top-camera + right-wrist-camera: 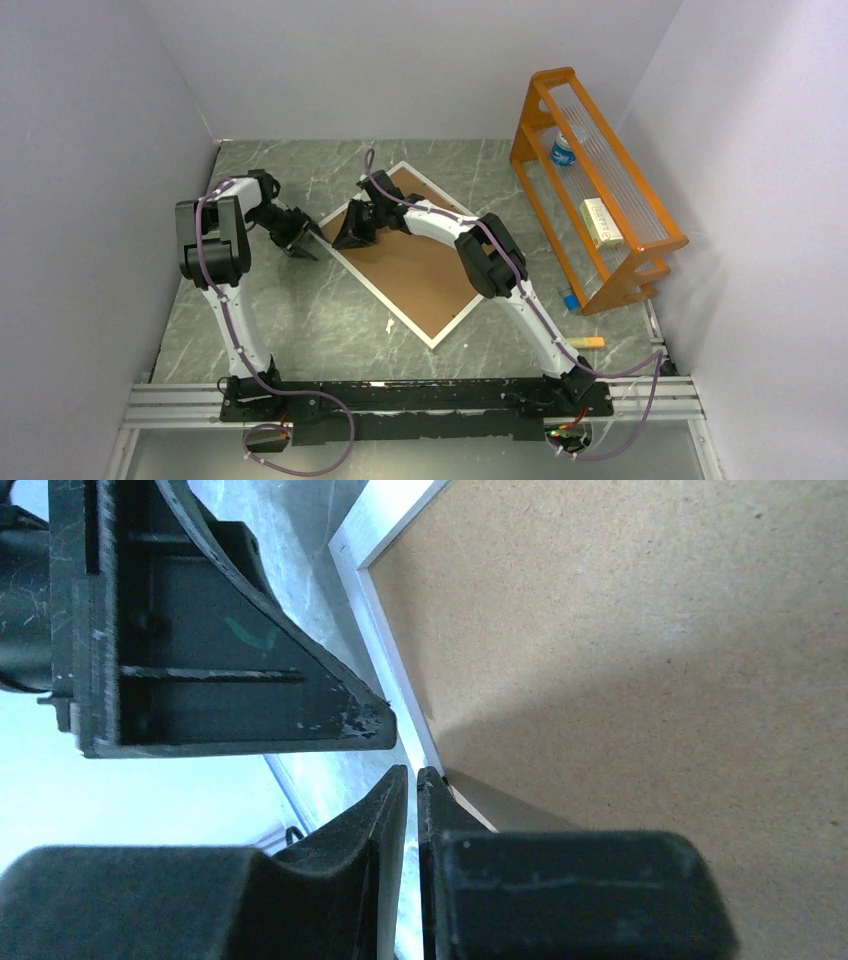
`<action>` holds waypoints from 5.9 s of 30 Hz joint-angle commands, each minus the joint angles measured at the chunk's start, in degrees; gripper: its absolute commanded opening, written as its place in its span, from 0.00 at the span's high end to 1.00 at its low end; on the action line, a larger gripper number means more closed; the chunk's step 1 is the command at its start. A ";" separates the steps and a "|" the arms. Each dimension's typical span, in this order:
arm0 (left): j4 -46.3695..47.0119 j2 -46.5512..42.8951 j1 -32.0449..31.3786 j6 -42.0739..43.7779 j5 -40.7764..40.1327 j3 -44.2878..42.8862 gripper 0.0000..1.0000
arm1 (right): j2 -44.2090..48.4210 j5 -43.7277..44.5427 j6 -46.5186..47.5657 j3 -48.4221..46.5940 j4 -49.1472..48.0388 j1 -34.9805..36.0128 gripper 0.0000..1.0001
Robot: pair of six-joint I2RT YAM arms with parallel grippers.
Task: Put the photo into the frame
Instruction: Install the photo frame at the center of the board.
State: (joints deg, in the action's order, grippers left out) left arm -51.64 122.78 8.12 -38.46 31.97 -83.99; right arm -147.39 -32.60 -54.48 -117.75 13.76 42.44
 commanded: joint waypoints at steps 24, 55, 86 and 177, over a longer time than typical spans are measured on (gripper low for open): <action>5.89 0.63 -3.47 8.51 -10.06 0.59 0.42 | 10.70 4.68 14.47 12.37 6.93 -6.22 0.84; 4.65 -0.80 -9.49 6.62 -23.92 9.60 0.70 | 13.62 -4.31 19.79 24.59 1.51 -1.75 0.89; 5.17 -2.76 -9.79 9.11 -17.43 8.33 0.66 | 26.95 1.72 25.13 36.39 3.70 -7.31 0.90; 3.74 -1.67 -9.79 12.00 -15.86 6.93 0.69 | 27.99 -8.85 31.66 43.80 3.98 -3.31 1.00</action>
State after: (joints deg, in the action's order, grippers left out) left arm -46.48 117.64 -1.76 -30.89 27.16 -78.41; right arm -121.14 -47.16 -24.84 -75.16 19.90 38.41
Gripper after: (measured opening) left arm 0.320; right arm 0.027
